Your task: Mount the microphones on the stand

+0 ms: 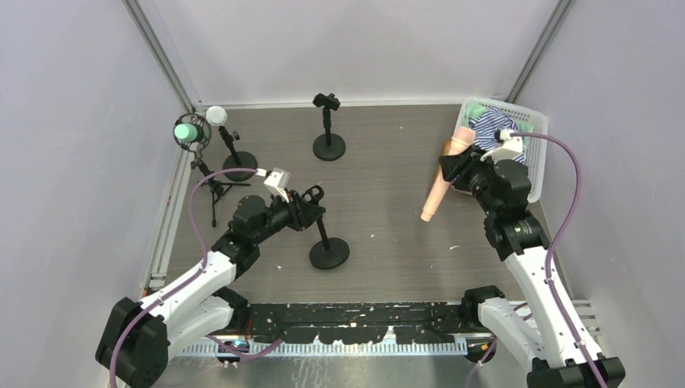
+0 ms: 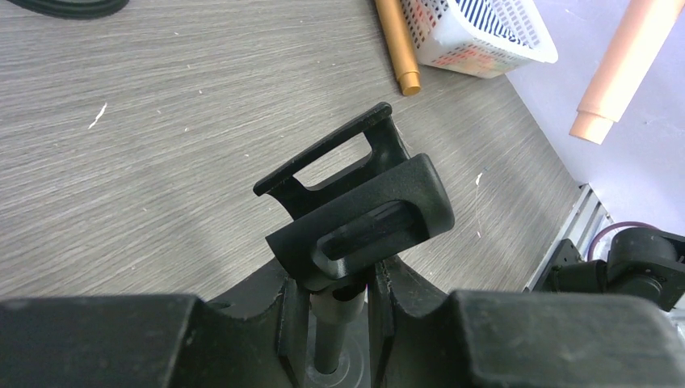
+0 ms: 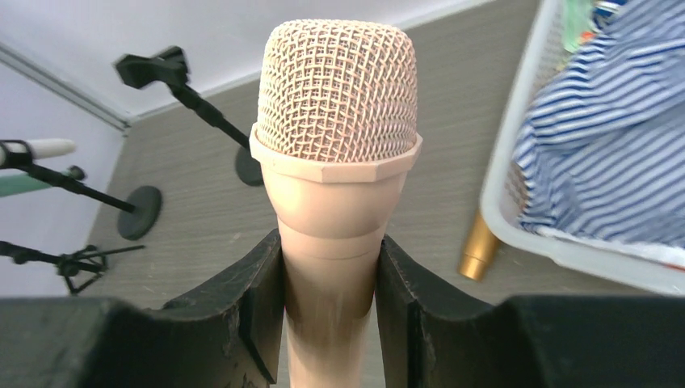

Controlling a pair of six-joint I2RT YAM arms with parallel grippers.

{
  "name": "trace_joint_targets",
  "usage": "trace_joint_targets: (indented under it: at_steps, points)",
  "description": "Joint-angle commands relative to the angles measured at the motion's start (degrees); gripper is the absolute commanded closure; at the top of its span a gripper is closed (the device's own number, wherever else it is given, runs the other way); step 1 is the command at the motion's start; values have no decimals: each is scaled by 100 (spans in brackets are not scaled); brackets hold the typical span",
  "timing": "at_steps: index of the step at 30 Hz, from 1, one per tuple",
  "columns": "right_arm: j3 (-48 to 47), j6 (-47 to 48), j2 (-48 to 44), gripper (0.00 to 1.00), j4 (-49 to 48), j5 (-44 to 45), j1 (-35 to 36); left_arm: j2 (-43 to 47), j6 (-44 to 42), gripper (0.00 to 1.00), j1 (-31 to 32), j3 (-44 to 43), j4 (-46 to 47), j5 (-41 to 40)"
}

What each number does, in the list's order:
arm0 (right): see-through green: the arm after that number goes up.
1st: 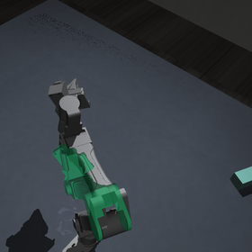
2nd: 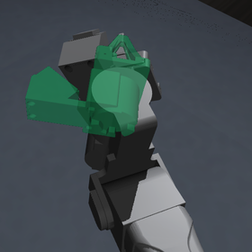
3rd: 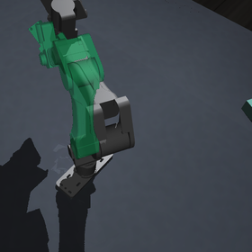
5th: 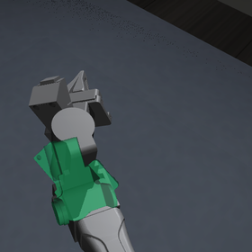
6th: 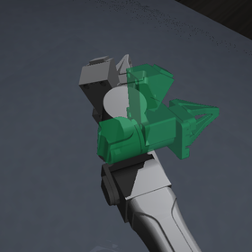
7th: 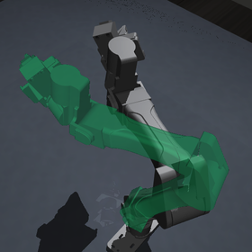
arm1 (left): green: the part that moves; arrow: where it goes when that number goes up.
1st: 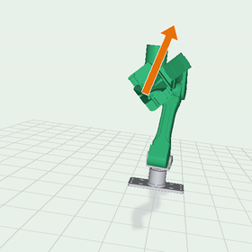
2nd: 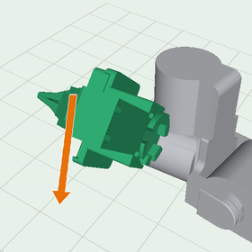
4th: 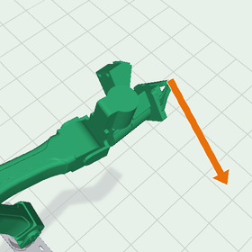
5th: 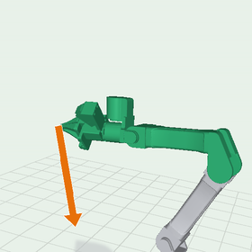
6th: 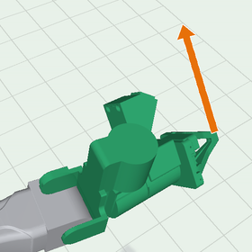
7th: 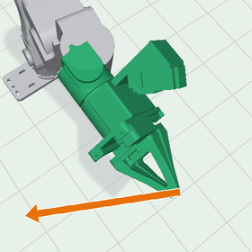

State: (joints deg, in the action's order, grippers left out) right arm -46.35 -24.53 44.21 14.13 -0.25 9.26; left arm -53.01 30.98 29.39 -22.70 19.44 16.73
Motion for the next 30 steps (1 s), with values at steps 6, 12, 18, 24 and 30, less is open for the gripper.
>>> trace_joint_targets:
  at_steps: [6,12,18,24,30]
  points:
    - [-531,382,859,99,-2167,948,2174,-59,529,100,88,-427,205,224]
    - [-753,460,1745,99,-3816,1179,3235,-15,497,99,159,-428,225,193]
    - [-990,683,2465,99,-5247,1447,3834,-7,598,100,186,-400,351,202]
    - [-902,912,2835,99,-6363,1527,4051,5,929,100,232,-435,587,209]
    - [-817,1001,2975,99,-6768,1322,4135,54,1347,99,293,-325,1217,181]
